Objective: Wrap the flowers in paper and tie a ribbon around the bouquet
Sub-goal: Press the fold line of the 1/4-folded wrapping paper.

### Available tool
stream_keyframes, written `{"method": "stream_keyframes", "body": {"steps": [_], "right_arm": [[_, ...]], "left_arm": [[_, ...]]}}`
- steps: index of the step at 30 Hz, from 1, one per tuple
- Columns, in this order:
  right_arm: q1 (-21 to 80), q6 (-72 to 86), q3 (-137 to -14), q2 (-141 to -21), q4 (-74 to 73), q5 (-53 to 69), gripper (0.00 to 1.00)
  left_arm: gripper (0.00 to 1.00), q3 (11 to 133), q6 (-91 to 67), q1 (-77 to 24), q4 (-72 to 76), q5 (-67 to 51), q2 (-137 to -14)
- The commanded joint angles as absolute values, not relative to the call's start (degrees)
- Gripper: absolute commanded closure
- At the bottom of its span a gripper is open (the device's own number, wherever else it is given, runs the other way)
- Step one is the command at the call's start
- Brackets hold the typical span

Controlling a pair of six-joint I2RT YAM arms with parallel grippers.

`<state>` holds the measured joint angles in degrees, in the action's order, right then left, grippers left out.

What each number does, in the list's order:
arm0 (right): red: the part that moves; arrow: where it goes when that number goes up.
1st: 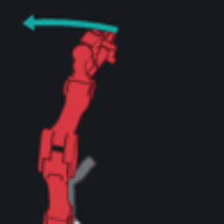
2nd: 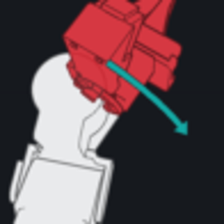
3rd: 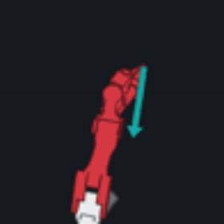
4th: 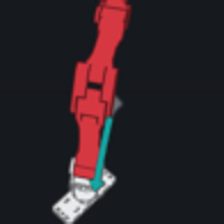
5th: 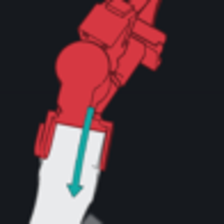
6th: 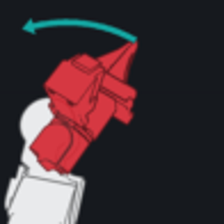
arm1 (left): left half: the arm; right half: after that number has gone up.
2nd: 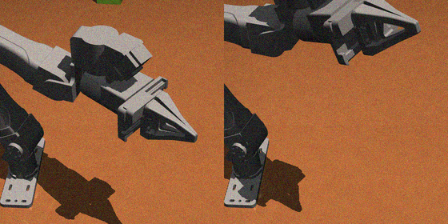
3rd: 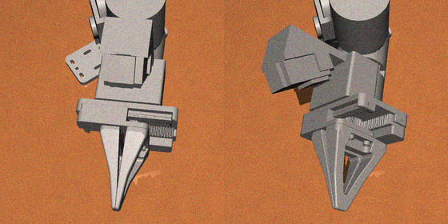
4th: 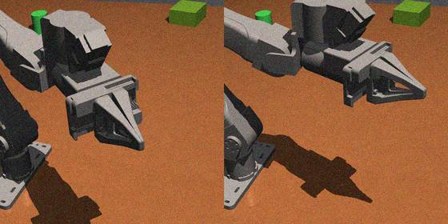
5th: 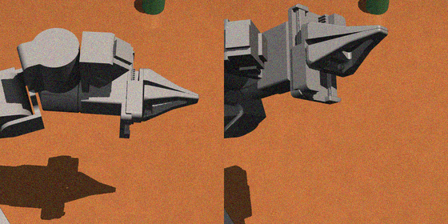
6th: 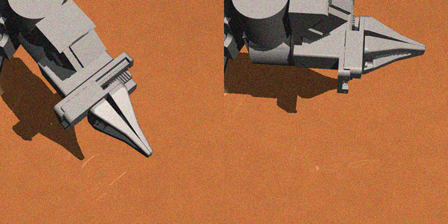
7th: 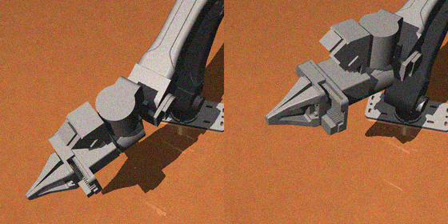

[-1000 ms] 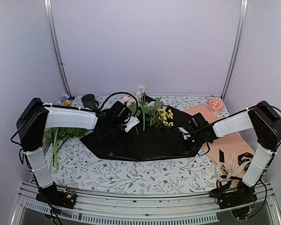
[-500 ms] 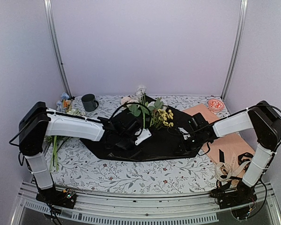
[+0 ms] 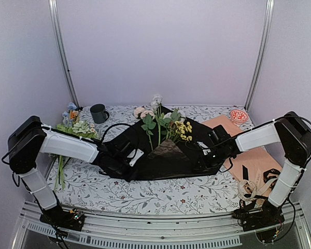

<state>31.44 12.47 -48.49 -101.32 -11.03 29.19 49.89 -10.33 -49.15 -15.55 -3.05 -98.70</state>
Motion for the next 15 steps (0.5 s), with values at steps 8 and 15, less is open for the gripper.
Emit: {"method": "stream_keyframes", "body": {"steps": [8, 15], "right_arm": [[31.34, 10.55, -48.37, -101.35, -16.78, 26.54, 0.99], [31.34, 10.29, -48.33, -100.59, -17.40, 25.05, 0.99]], "left_arm": [[0.78, 35.69, -28.03, -41.46, -25.65, -1.30, -93.34], [0.77, 33.60, -34.45, -37.42, -27.57, 2.39, -85.36]]}}
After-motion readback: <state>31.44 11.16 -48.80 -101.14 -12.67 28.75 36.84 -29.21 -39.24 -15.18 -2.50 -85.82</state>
